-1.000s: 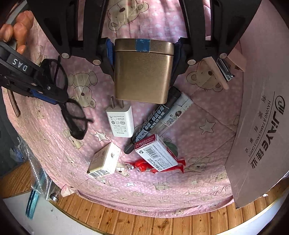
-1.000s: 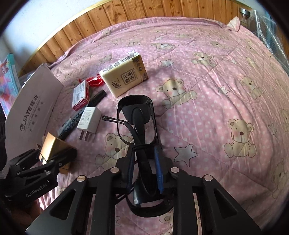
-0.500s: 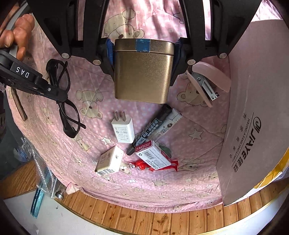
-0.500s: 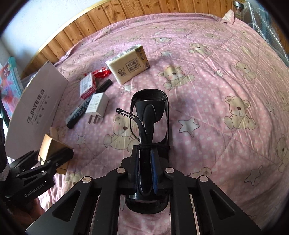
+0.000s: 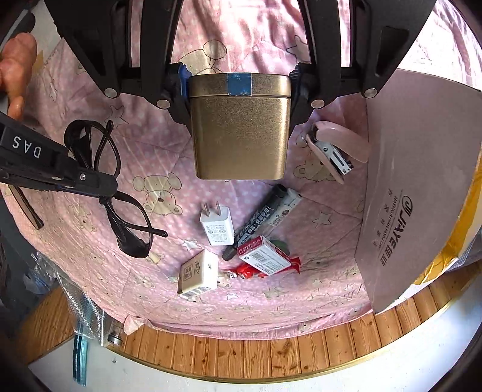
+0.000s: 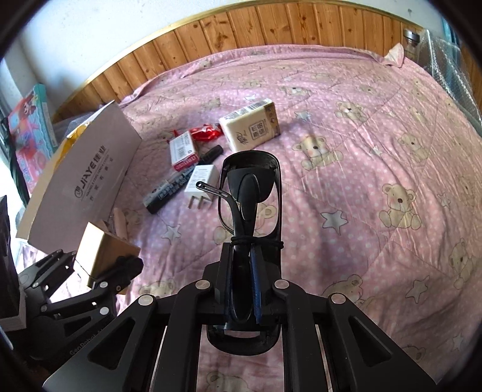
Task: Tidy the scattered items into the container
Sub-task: 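Carry the gold tin and black glasses over the open box with both tools, then open both tools to drop the tin and glasses into the box, then move the right tool toward the pink stapler beside the box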
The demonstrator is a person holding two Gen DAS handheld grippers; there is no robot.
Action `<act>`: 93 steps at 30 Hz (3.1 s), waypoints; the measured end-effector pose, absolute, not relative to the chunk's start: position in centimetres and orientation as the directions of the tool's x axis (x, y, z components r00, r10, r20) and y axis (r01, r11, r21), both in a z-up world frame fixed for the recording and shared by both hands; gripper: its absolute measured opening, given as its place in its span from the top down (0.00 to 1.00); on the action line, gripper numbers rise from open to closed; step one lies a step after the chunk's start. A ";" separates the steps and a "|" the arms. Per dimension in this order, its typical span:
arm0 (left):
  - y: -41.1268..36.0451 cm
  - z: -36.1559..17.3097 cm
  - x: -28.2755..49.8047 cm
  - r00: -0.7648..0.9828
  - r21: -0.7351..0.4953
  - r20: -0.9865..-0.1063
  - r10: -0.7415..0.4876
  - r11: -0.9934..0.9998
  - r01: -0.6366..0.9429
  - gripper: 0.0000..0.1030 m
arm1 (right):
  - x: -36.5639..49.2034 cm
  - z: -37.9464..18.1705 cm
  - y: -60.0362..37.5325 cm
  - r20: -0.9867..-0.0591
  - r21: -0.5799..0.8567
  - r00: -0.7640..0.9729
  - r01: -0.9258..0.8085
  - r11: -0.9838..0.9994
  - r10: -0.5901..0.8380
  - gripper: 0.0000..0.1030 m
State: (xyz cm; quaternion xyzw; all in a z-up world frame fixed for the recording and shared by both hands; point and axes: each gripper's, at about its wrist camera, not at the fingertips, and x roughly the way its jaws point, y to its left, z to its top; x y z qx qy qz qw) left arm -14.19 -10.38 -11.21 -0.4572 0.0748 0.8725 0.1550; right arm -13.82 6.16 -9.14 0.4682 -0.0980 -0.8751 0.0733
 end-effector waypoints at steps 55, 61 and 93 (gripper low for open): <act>-36.7 -1.4 -18.0 -0.652 -0.132 -0.757 0.049 -0.988 0.079 0.52 | -18.3 1.8 -21.0 -0.743 0.275 -0.478 0.420 -0.865 -0.468 0.88; -37.0 -3.1 -19.1 -0.594 -0.124 -0.802 0.061 -0.990 0.067 0.52 | -19.0 0.0 -22.6 -0.783 0.227 -0.453 0.429 -0.874 -0.426 0.85; -34.6 -3.1 -12.1 -0.590 0.007 -0.807 -0.038 -0.998 0.055 0.32 | -12.4 -0.4 -13.9 -0.707 0.346 -0.530 0.317 -0.883 -0.468 0.79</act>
